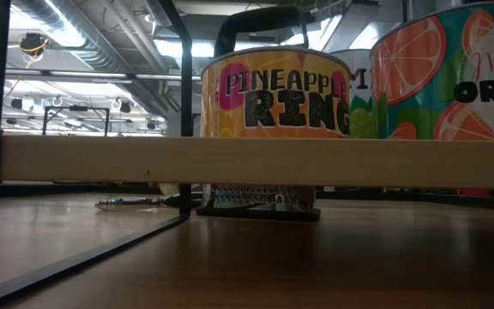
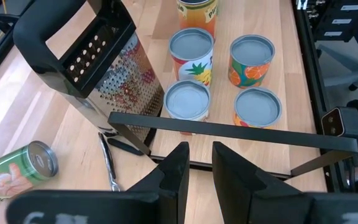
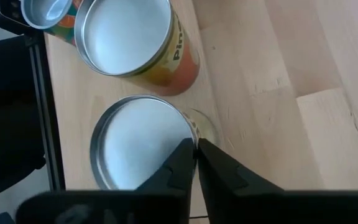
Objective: Pick and place cans onto a shelf
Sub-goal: Put the canned peaches on the shelf, then put the canned oranges on the shelf
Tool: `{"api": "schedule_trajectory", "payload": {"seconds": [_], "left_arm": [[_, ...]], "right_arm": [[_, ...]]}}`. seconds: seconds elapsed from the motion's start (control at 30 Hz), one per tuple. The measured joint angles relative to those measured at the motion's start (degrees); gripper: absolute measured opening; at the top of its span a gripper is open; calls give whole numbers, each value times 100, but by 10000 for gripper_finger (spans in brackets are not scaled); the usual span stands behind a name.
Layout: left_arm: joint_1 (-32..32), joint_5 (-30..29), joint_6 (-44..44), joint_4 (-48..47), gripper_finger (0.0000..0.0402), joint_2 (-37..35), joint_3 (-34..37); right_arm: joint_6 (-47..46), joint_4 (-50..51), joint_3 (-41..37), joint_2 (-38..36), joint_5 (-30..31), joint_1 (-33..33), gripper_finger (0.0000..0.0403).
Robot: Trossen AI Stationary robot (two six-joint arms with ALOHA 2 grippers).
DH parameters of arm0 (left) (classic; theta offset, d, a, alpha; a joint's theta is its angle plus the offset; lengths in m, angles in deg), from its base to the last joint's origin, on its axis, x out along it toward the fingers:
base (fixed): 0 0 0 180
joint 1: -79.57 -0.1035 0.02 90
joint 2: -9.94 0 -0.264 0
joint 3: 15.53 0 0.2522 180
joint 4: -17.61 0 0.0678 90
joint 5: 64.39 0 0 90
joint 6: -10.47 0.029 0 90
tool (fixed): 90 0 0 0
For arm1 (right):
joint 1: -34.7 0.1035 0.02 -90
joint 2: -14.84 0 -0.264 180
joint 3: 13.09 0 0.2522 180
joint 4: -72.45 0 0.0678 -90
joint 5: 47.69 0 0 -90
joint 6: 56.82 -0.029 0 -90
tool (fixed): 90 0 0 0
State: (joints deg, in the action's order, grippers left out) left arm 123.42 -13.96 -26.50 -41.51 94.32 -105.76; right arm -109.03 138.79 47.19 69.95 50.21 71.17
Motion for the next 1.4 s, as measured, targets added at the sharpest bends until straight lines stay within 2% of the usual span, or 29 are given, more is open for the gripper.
{"api": "schedule_trajectory", "payload": {"seconds": [0.17,0.6,0.8,1.1,1.27,1.4], "left_arm": [[0,0,-2,0,63,0,0],[-103,-275,14,-4,63,0,0],[-549,-88,802,-45,63,-51,0],[-1990,854,2195,-686,63,-897,-5],[-3266,1182,2647,-1439,63,-1555,-4],[-4324,1204,2707,-1920,63,-1772,-4]], "right_arm": [[0,0,0,0,-2,0,58],[43,8,103,0,0,0,61],[633,-6,389,-81,4,-2,61],[927,-15,433,-129,402,-4,61],[929,-13,433,-120,409,-4,61],[929,-11,433,-120,409,-4,61]]}}
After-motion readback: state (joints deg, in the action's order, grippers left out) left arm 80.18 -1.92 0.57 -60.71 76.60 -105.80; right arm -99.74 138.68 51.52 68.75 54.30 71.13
